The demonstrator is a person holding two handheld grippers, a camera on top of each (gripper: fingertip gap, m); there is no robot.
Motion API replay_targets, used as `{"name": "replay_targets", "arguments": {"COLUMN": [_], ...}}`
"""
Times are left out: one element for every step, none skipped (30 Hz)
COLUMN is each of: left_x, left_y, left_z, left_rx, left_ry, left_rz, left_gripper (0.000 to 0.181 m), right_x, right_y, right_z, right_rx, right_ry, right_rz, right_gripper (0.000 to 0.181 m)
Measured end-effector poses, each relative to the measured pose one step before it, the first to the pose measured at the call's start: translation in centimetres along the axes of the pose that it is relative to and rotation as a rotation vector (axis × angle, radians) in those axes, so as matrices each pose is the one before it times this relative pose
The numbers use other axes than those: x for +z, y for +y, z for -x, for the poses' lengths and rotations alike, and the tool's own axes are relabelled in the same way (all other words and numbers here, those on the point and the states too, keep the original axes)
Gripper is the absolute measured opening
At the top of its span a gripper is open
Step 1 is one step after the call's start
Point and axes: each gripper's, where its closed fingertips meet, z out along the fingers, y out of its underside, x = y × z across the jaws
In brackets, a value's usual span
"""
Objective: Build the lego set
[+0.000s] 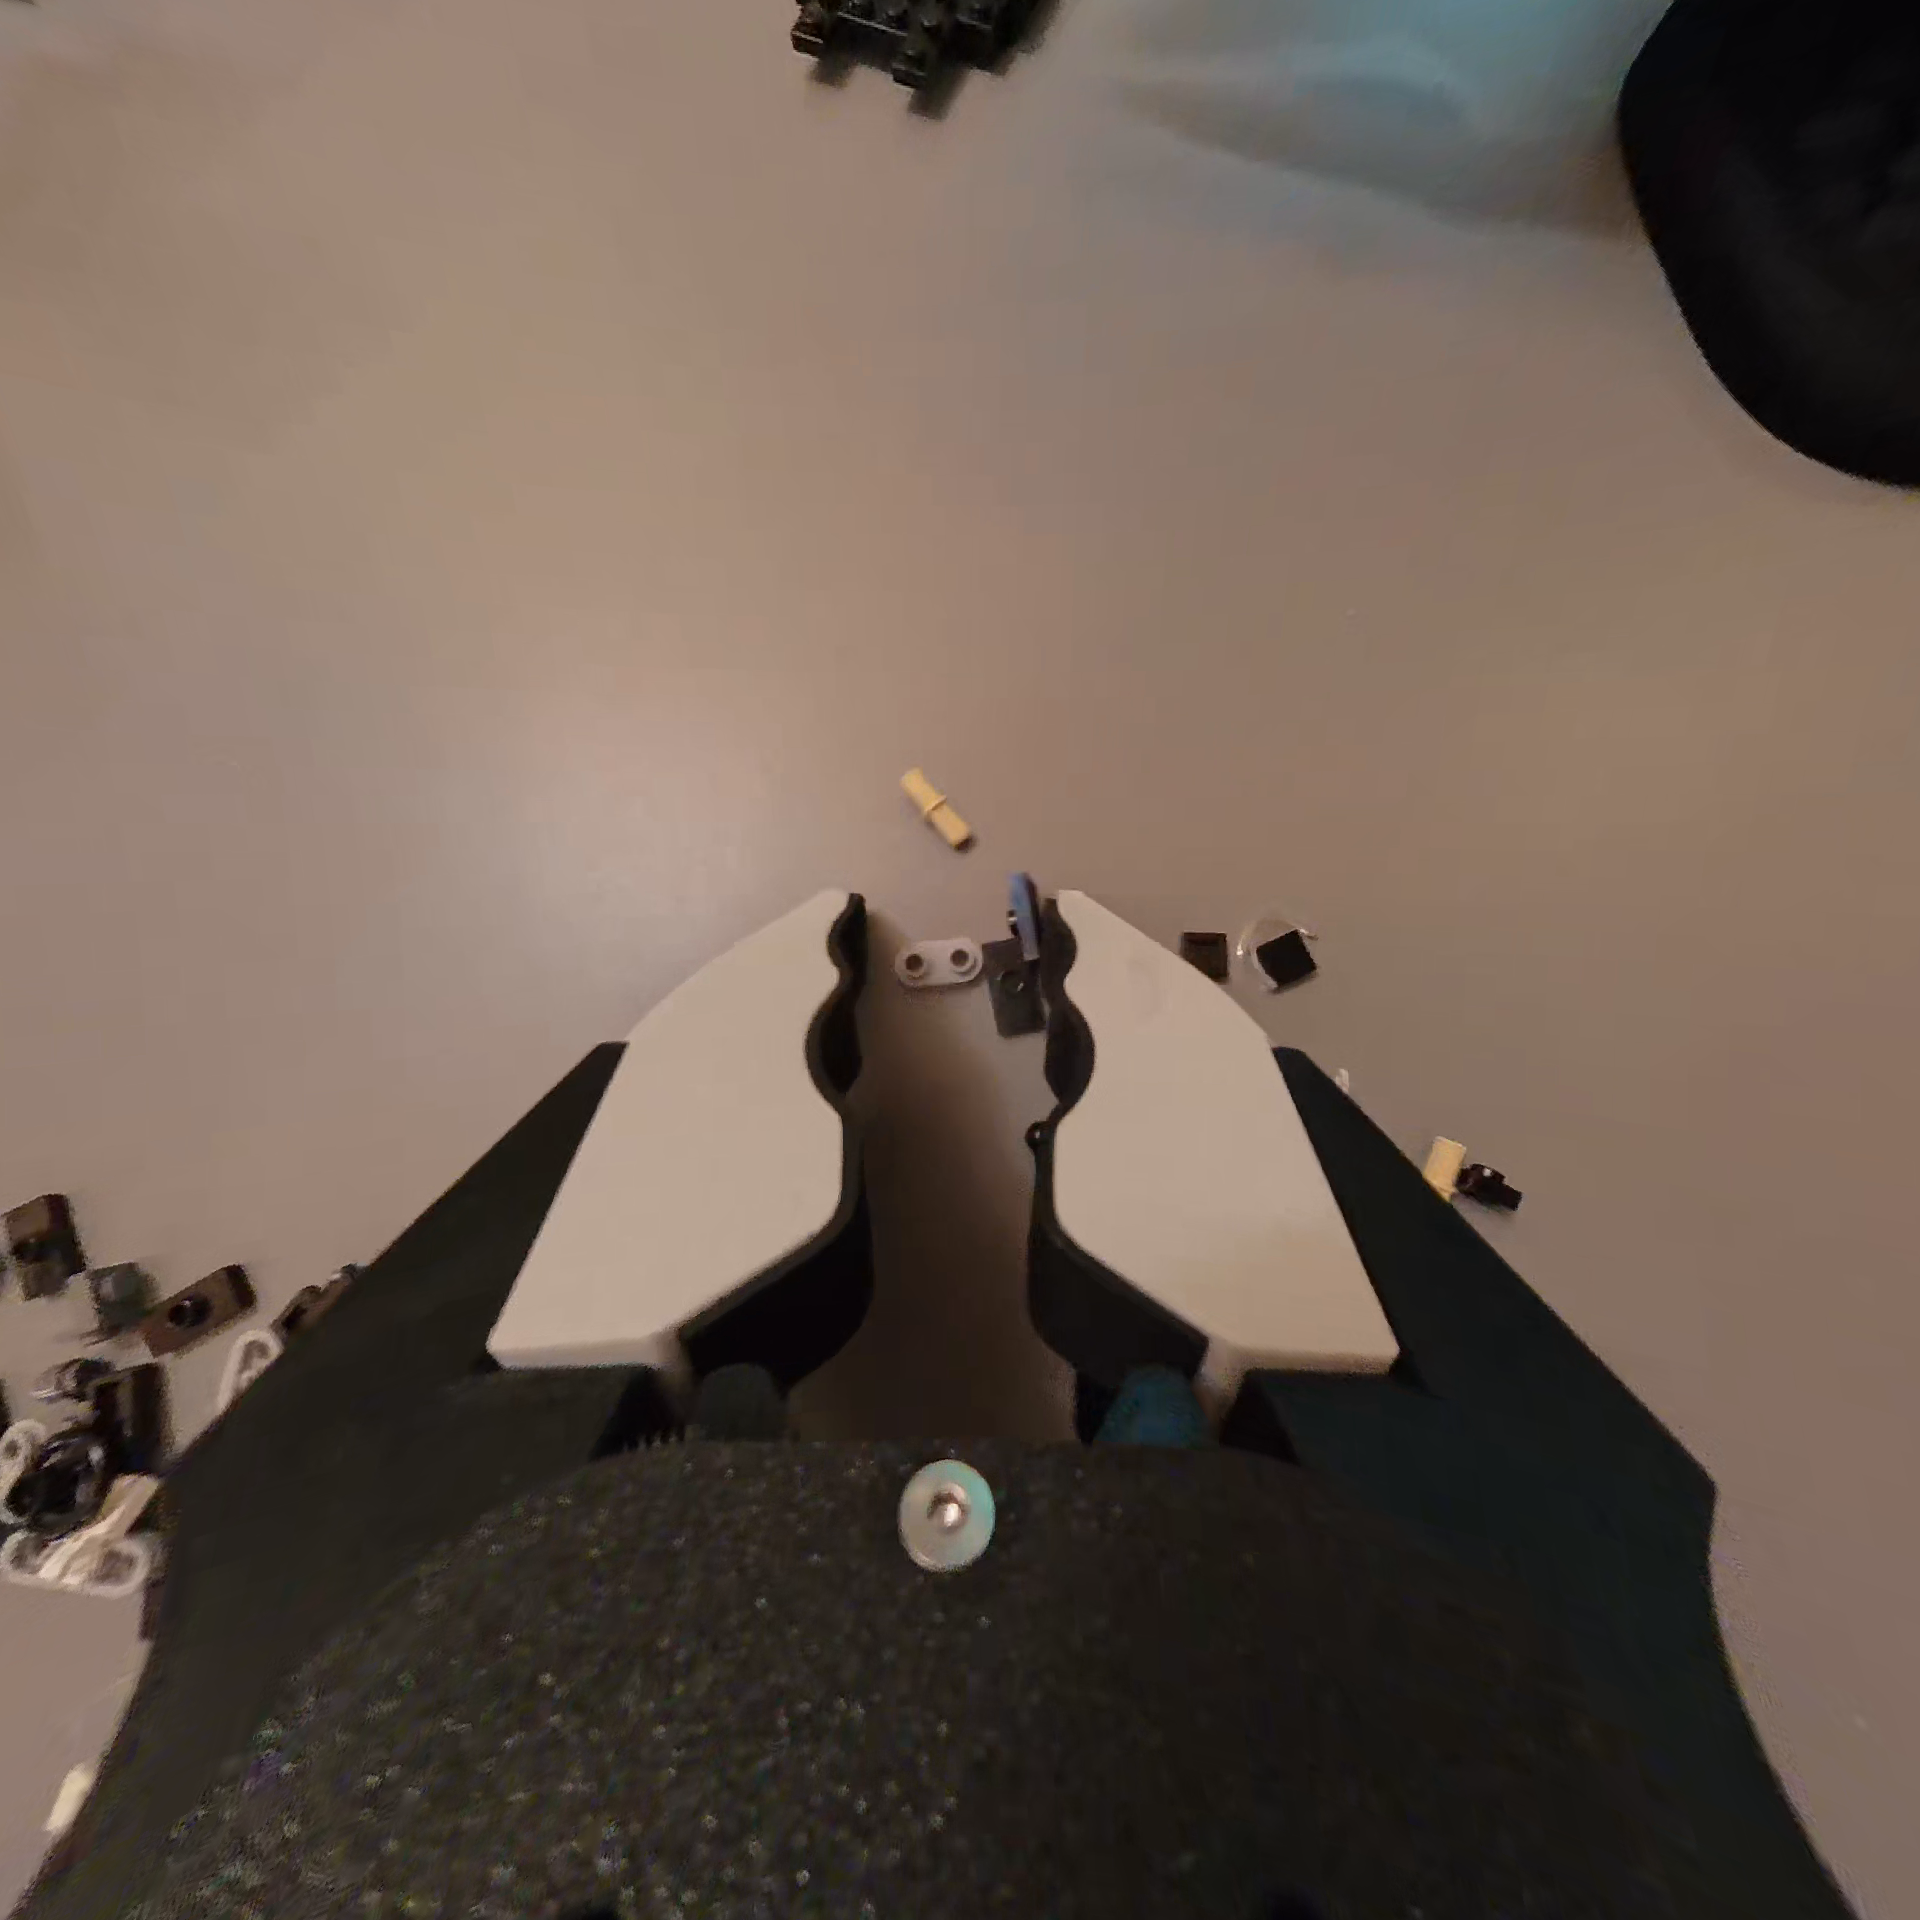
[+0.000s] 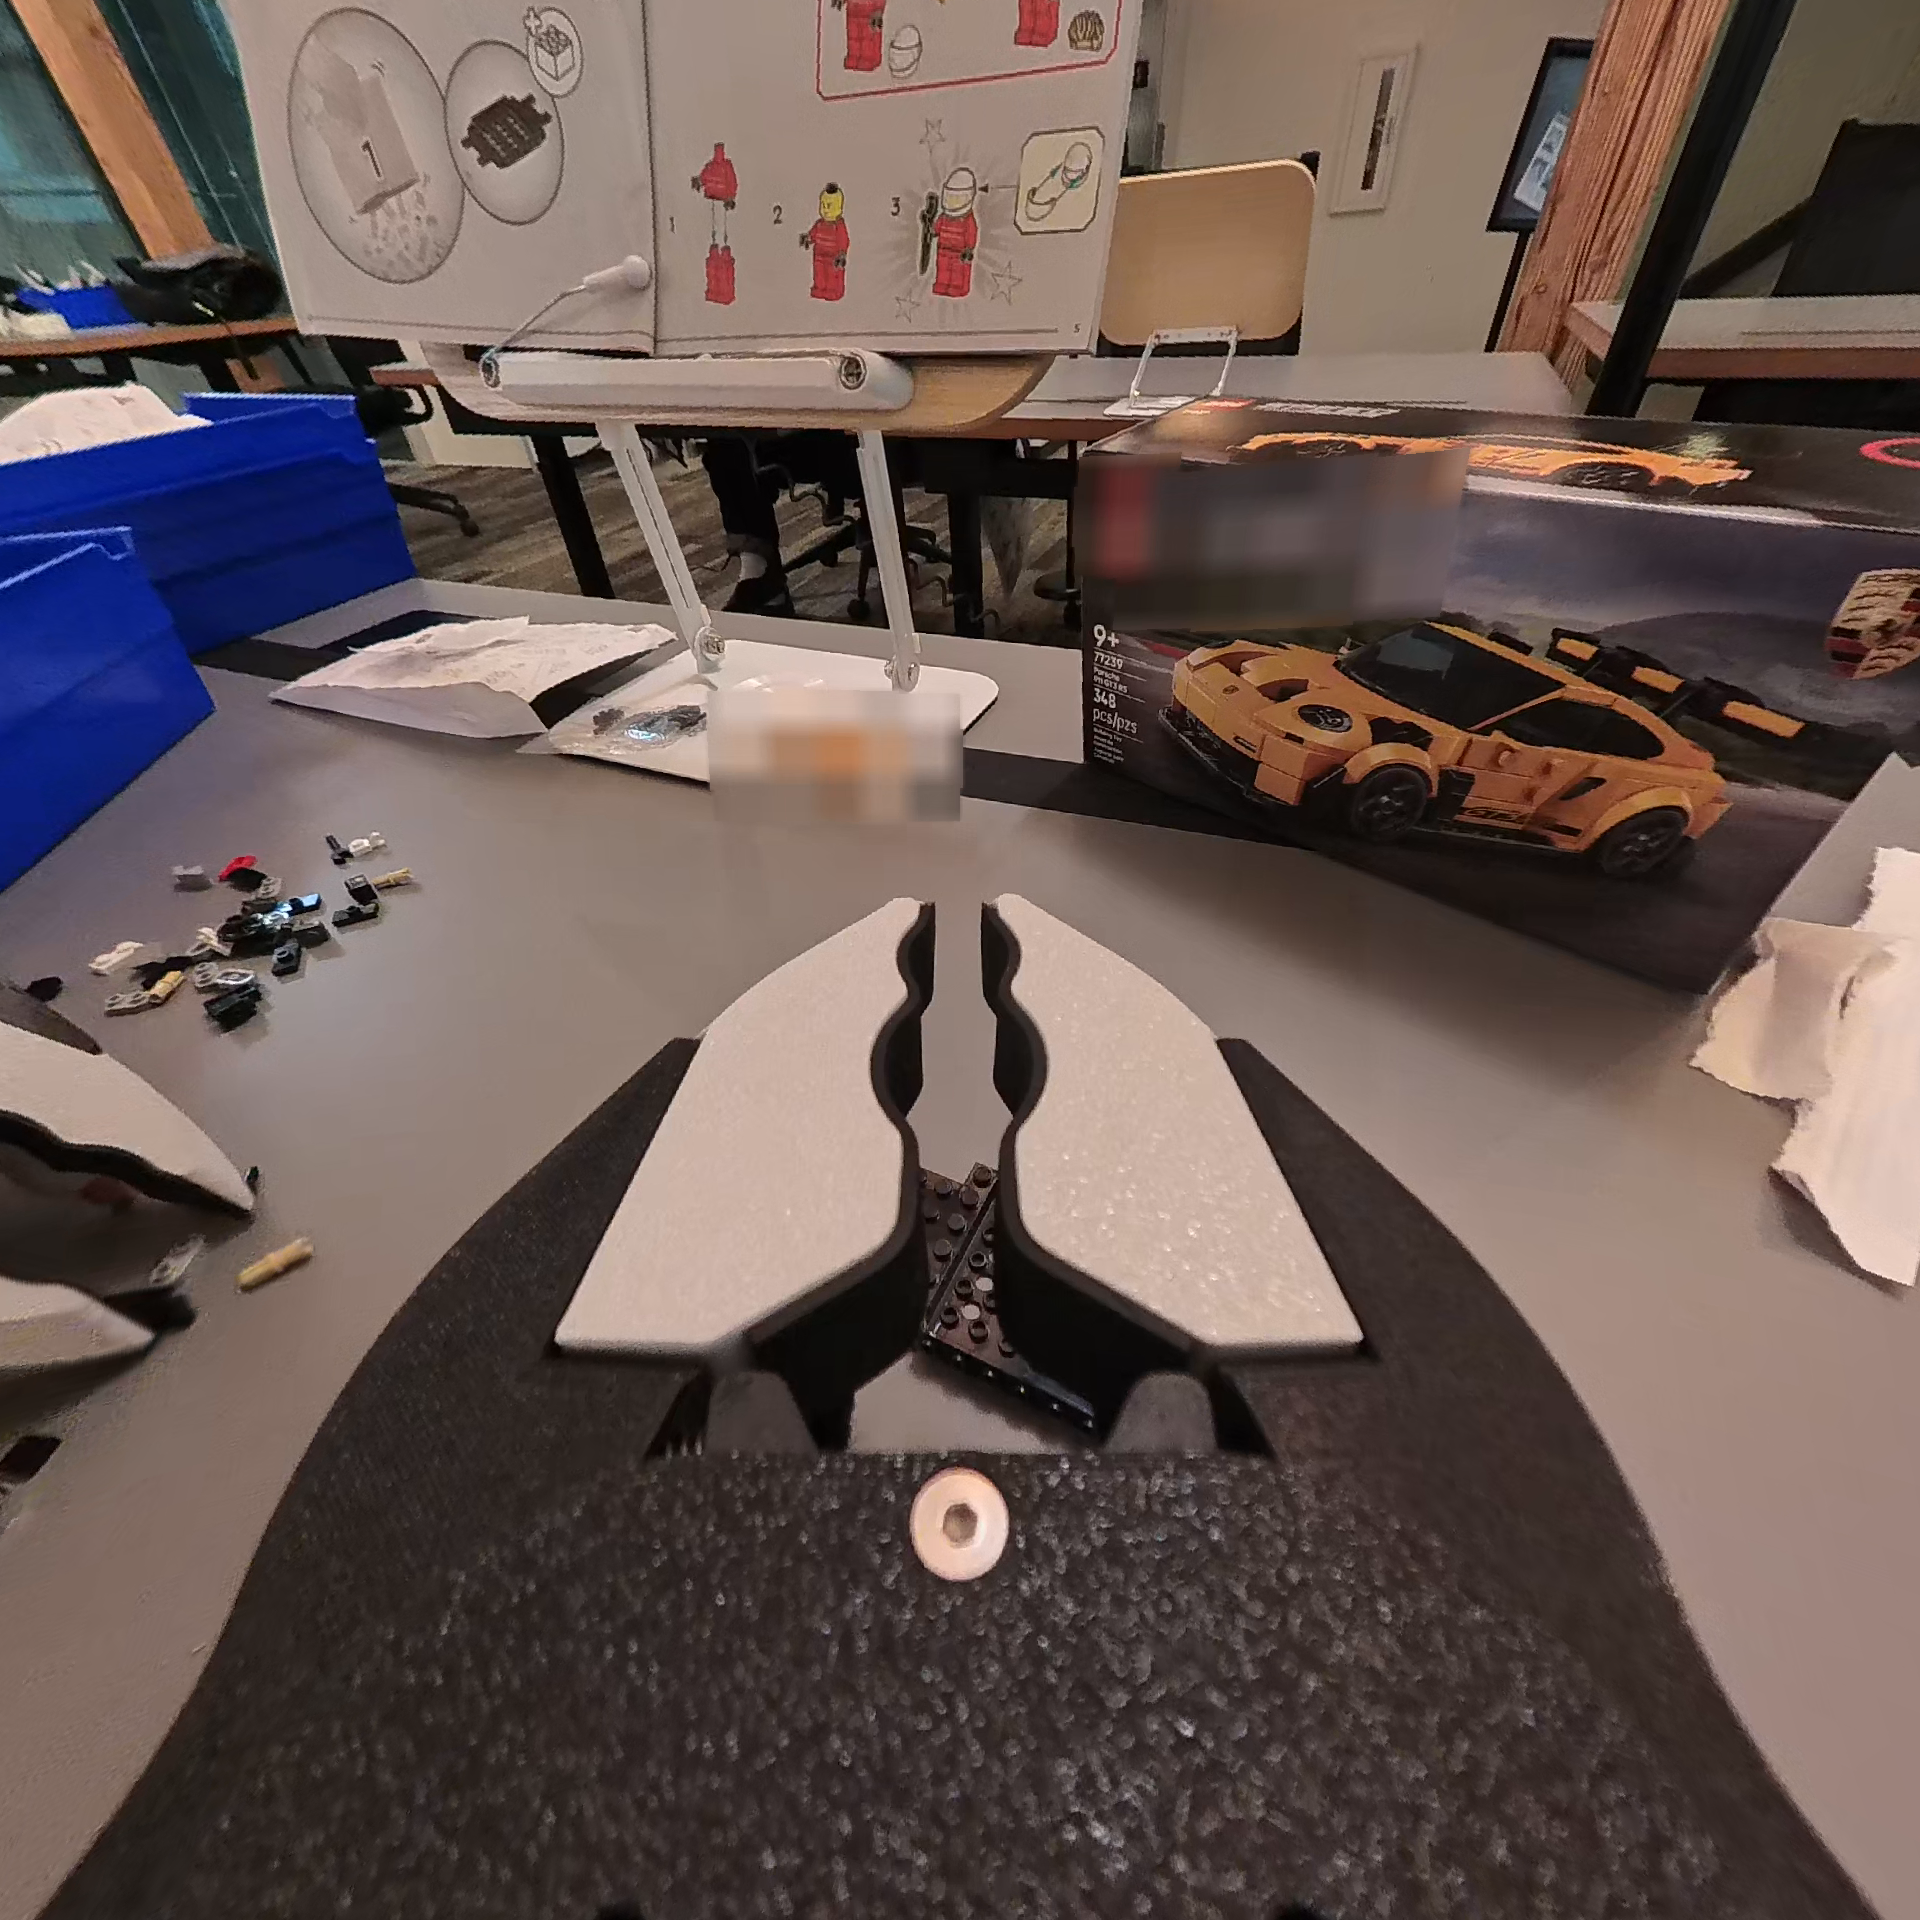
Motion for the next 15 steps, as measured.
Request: {"name": "replay_targets", "arguments": {"left_x": [-0.077,-0.099,-0.104,-0.099,-0.12,-0.141,-0.156,-0.163,-0.135,-0.107,-0.103,-0.081,-0.078,-0.061,-0.065], "left_y": [0.058,0.135,0.201,0.195,0.212,0.252,0.287,0.319,0.316,0.295,0.312,0.347,0.382,0.364,0.19], "left_z": [0.344,0.494,0.632,0.552,0.471,0.577,0.684,0.798,0.795,0.77,0.887,1.013,1.04,0.997,0.768], "left_rx": [0.0064,0.0047,0.0032,0.0001,-0.0088,-0.0106,-0.0065,-0.008,-0.0096,-0.0102,-0.0103,-0.0051,-0.0062,-0.0158,-0.0207], "left_ry": [-0.0199,-0.0255,-0.0302,-0.0201,-0.0101,-0.0151,-0.0199,-0.0245,-0.0233,-0.0198,-0.0272,-0.0358,-0.0366,-0.0355,-0.0231], "left_rz": [0.0043,0.0078,0.0086,0.0037,0.0027,0.0041,0.0037,0.0045,0.004,0.0028,0.0051,0.0074,0.0091,0.0108,0.004], "left_gripper": [0.026,0.018,0.011,0.009,0.008,0.008,0.007,0.007,0.006,0.006,0.006,0.004,0.004,0.004,0.01], "right_x": [0.01,-0.001,-0.001,0.001,-0.009,0.0,0.0,0.01,0.002,0.016,0.017,0.016,0.009,-0.011,-0.005], "right_y": [0.011,0.0,0.001,-0.003,-0.001,0.011,0.001,-0.002,0.009,0.018,0.017,0.033,0.002,-0.025,-0.02], "right_z": [-0.002,-0.012,-0.013,-0.012,-0.012,-0.018,-0.004,-0.007,0.007,0.019,0.018,0.026,0.019,-0.007,0.002], "right_rx": [-0.0001,0.0004,0.0003,0.0004,0.0003,0.0001,0.0,0.0001,0.0,0.0001,-0.0007,-0.0009,-0.0003,-0.0001,0.0001], "right_ry": [0.0,0.0004,0.0004,0.0004,0.0003,0.0006,0.0003,0.0006,-0.0006,-0.0007,-0.0003,-0.0003,-0.0002,0.0006,0.0], "right_rz": [0.0002,0.0,0.0001,-0.0002,-0.0002,0.0001,0.0001,0.0,-0.0001,0.0008,0.0007,0.0011,0.0002,-0.0014,-0.0009], "right_gripper": [0.008,0.008,0.008,0.008,0.008,0.008,0.008,0.008,0.008,0.008,0.008,0.008,0.008,0.008,0.008]}}
